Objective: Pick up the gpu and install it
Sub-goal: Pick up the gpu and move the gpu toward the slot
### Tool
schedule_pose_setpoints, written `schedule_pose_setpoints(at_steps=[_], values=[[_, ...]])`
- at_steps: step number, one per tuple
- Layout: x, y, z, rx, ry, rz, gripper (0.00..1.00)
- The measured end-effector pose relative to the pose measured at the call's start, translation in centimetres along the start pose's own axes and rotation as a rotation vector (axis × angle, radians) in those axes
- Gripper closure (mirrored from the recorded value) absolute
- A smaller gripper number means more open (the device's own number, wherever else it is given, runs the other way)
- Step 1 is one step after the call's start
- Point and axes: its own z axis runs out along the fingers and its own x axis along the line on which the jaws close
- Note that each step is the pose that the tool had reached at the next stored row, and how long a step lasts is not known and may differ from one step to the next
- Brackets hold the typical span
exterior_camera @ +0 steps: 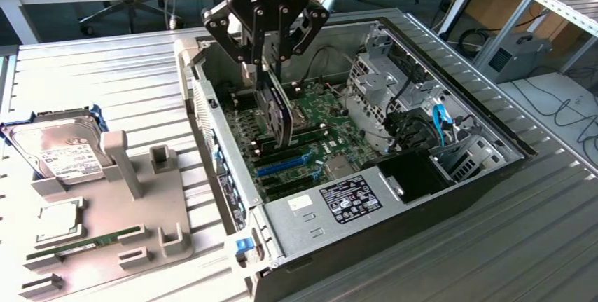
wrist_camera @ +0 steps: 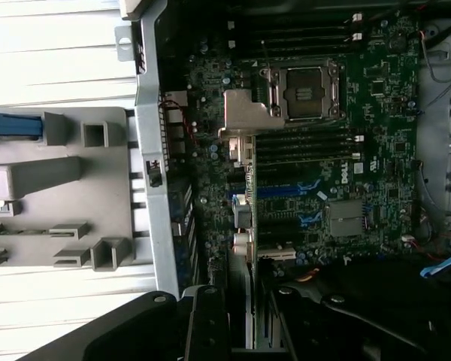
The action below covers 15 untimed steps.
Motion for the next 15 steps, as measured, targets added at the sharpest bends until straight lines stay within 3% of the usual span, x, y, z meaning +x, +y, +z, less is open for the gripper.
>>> schedule_pose_setpoints(at_steps=[15], values=[[-0.95,0.23,0.31,0.0021,-0.0002,0.0,0.73]])
